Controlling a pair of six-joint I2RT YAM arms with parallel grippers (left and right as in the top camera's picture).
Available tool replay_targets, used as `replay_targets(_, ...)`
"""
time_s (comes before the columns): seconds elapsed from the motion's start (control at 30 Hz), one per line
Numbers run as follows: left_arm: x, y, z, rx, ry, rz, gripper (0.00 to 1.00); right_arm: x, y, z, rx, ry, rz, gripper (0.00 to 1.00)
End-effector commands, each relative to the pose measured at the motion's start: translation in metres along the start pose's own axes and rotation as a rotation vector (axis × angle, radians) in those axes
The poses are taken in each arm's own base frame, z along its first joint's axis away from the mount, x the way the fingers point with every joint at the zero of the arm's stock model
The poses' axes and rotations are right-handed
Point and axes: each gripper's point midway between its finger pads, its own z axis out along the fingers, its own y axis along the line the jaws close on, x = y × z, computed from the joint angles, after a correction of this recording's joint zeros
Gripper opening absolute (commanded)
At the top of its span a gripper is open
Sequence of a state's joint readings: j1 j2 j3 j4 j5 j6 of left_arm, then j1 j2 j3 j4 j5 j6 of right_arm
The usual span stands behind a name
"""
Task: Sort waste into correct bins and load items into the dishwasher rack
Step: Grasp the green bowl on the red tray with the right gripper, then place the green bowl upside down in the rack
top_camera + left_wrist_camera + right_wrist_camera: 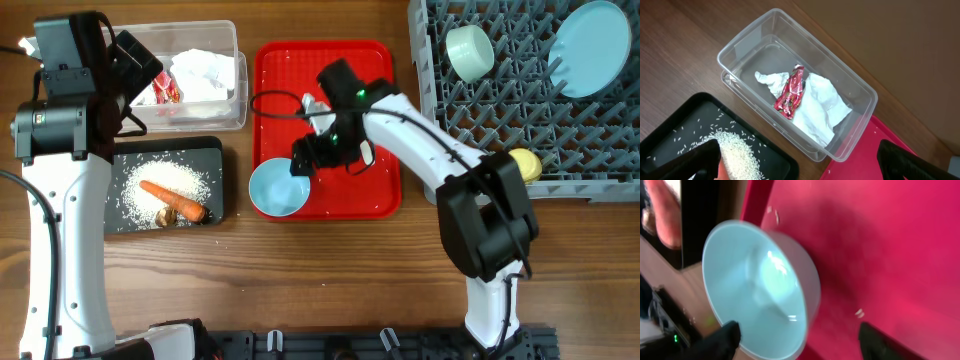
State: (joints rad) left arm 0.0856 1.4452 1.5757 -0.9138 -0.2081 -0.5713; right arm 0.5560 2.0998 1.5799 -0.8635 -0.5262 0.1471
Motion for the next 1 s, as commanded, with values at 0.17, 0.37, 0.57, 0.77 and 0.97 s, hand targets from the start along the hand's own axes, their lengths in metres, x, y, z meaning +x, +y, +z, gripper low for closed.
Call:
replay_targets(0.17, -0.004, 0.000, -0.006, 0.010, -0.016, -0.020, 1.00, 0.013, -0.022, 0.021, 0.102, -0.001, 0.298, 0.38)
replay_targets(0.37, -0.004, 0.000, -0.006, 0.010, -0.016, -0.020, 1.00, 0.006, -0.021, 0.011, 0.096, -0.026, 0.292, 0.04)
replay_targets(0.57, -0.004, 0.000, -0.006, 0.010, -0.016, -0.020, 1.00, -0.040, -0.036, -0.112, 0.298, -0.379, 0.236, 0.04)
replay_targets(0.77, -0.004, 0.000, -0.006, 0.010, -0.016, -0.020, 1.00, 0.029, -0.142, -0.421, 1.195, -1.088, 0.606, 0.04)
replay_targets(0.97, -0.004, 0.000, -0.006, 0.010, -0.016, -0.020, 1.00, 0.101, -0.181, -0.461, 1.626, -0.965, 0.789, 0.04)
